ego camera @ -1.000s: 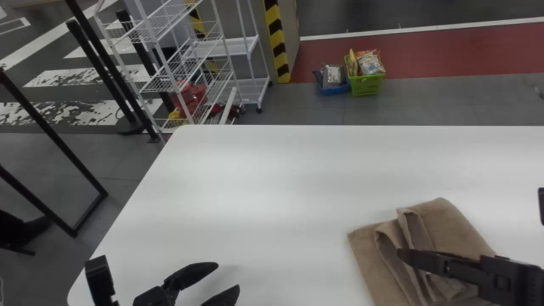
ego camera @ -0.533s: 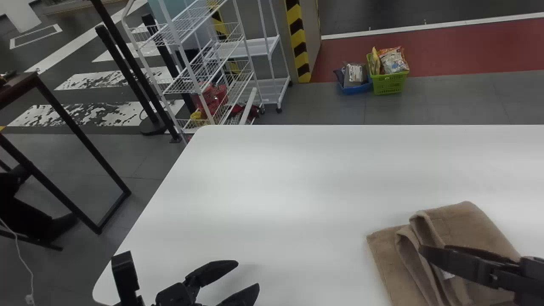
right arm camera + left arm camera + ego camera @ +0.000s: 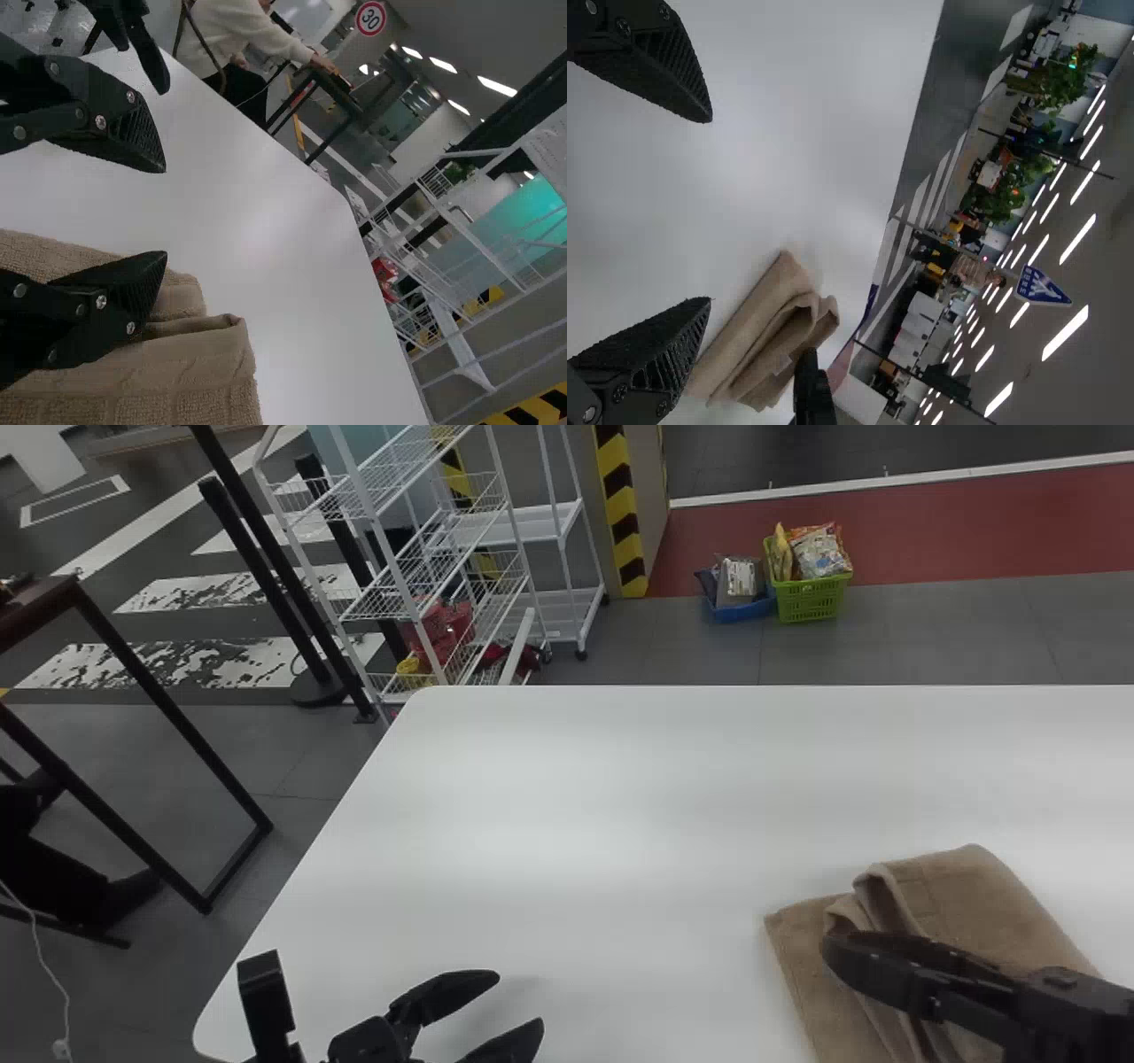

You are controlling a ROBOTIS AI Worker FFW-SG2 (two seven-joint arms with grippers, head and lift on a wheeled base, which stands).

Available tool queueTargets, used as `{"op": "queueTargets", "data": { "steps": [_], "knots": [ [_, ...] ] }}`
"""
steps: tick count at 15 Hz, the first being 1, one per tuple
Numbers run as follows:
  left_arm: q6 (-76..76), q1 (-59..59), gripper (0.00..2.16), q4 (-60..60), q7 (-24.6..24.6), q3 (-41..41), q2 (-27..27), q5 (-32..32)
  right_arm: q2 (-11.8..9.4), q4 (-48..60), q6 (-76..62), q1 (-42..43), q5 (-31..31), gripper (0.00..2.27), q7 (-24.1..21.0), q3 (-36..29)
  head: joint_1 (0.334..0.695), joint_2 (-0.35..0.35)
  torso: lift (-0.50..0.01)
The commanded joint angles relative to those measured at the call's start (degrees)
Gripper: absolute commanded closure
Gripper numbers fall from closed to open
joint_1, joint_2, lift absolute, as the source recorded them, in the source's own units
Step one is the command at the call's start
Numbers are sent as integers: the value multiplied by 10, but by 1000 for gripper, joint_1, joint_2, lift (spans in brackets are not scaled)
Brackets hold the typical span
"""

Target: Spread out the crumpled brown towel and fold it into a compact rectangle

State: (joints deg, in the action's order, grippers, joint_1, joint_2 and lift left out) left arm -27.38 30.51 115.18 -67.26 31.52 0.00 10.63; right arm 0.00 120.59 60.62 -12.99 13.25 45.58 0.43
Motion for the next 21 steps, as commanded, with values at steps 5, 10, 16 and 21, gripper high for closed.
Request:
{"op": "queueTargets", "data": {
  "steps": [5, 10, 16, 21],
  "knots": [
    [5, -2, 83, -7, 0, 0, -1, 0, 1, 11, 0, -27, -88, 2010, -1, 65, 695, 350, -127],
    [5, -4, 83, -11, 0, 1, -1, 0, 1, 62, -30, -70, -53, 2010, -1, 7, 695, 350, -127],
    [5, -5, 83, -12, -1, -1, -1, 0, 1, 23, 35, -51, -100, 2010, -4, 29, 695, 350, -127],
    [5, -5, 83, -14, -1, 1, -1, 0, 1, 55, 102, -54, -96, 2010, 0, -32, 695, 350, -127]
  ]
}}
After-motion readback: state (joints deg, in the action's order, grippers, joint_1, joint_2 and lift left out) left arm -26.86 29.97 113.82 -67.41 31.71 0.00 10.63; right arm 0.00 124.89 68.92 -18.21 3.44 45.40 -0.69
